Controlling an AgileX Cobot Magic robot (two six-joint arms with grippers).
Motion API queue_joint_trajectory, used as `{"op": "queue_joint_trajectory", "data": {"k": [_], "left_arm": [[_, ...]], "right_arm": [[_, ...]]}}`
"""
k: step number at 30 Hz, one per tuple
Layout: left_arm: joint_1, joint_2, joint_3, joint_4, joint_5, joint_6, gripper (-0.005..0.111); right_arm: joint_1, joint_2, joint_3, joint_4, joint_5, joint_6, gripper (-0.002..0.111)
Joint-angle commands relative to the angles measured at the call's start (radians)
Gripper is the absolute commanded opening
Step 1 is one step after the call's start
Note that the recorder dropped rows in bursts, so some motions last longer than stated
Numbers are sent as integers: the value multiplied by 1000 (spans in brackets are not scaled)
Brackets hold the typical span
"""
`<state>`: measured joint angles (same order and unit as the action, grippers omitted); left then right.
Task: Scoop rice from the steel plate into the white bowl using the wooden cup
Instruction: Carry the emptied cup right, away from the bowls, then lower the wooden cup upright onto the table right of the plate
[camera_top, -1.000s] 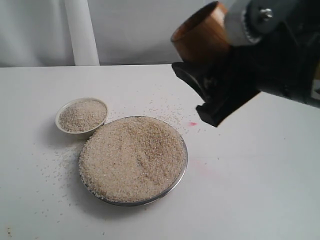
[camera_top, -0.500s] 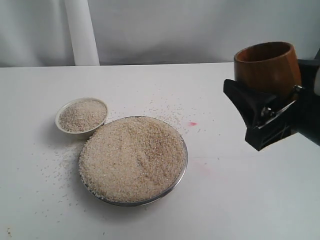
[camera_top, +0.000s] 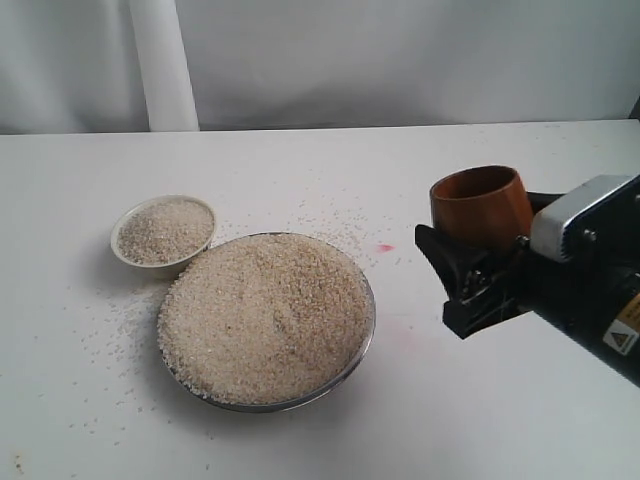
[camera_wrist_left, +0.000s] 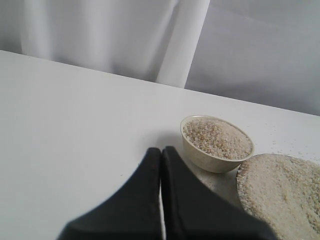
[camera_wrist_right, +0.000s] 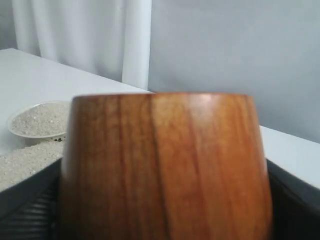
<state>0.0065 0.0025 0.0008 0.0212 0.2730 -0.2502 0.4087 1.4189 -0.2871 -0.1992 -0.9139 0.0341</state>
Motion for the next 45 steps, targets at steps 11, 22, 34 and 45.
{"op": "queue_joint_trajectory", "data": {"k": [11,22,34,45], "left_arm": [[-6,-3,-1,-3,-7,-4,0],[-6,-3,-1,-3,-7,-4,0],[-6,-3,-1,-3,-7,-4,0],[-6,-3,-1,-3,-7,-4,0]], "right_arm": [[-55,455,-19,-36,-307,-170,0],[-145,650,-186,-194,-307,-157,0],[-179,717,-226,-175,-307,-153,0],[-179,717,-251,-175,-307,-153,0]]}}
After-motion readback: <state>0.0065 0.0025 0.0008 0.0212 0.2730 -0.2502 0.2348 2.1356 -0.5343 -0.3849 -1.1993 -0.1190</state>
